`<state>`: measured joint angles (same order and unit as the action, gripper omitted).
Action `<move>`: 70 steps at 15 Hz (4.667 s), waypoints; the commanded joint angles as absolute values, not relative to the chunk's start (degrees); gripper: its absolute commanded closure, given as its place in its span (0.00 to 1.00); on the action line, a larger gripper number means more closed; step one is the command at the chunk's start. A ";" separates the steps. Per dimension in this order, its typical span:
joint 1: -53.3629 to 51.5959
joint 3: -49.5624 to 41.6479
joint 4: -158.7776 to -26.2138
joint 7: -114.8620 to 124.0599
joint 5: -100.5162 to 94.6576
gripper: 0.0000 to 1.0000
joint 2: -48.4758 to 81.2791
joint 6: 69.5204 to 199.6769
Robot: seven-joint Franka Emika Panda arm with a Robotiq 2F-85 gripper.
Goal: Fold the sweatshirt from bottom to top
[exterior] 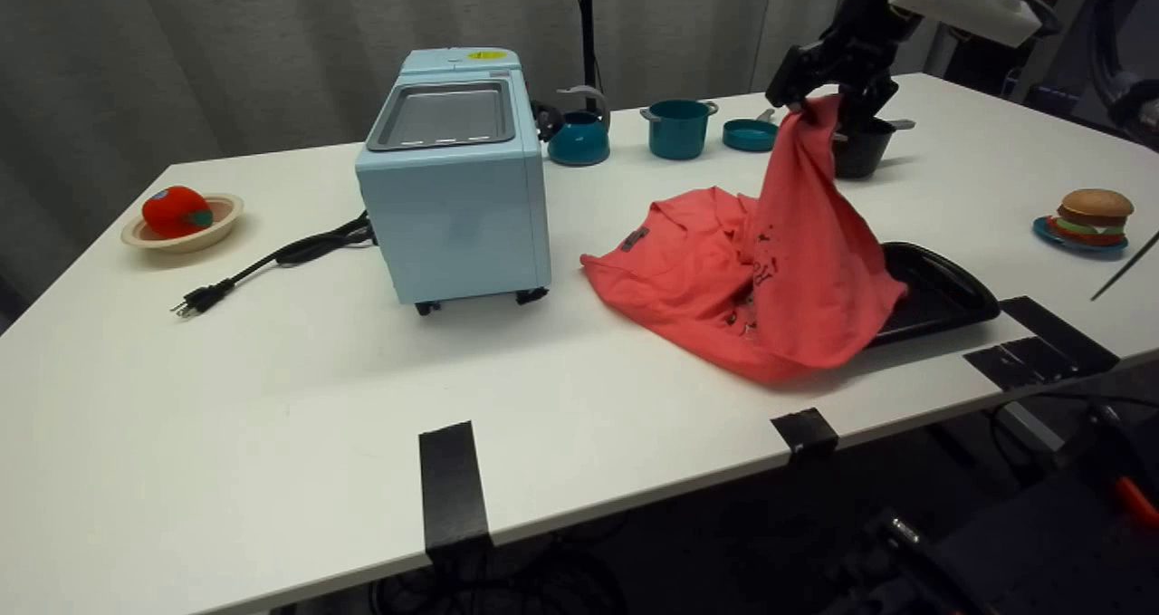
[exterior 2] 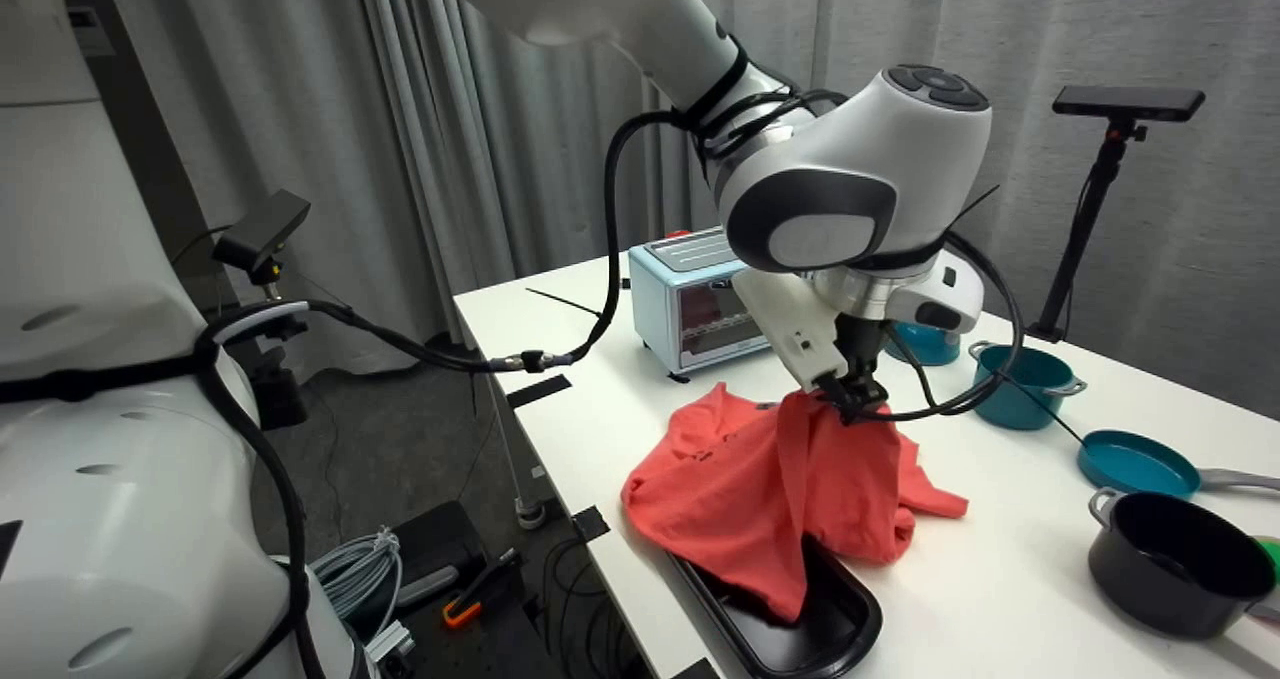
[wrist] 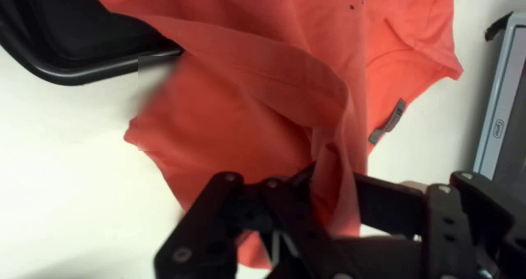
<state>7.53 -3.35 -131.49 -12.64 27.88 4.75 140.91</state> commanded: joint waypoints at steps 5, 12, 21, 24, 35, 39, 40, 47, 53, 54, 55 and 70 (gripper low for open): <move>5.85 0.01 -130.16 -13.05 34.52 0.44 7.96 154.46; 6.86 -1.10 -135.91 -14.15 31.01 0.00 6.90 157.04; 11.31 -5.41 -142.00 -16.49 23.66 0.00 8.28 147.64; 11.83 -5.37 -142.73 -18.19 24.41 0.00 9.89 146.71; 12.14 -4.47 -142.70 -16.36 22.35 0.27 17.83 149.09; 12.74 -4.42 -142.31 -16.45 22.03 0.59 19.39 149.95; 12.74 -4.44 -142.26 -16.43 21.89 0.66 19.38 150.01; 12.64 -4.39 -142.88 -16.55 20.21 1.00 16.59 150.44; 11.91 -2.27 -146.12 -17.64 20.99 1.00 7.83 153.34; 11.71 -1.53 -146.17 -18.13 22.14 1.00 6.42 153.14; 11.17 -0.57 -146.35 -18.43 23.68 1.00 4.75 153.07; -3.86 6.78 -143.53 -27.24 49.01 1.00 -6.17 154.77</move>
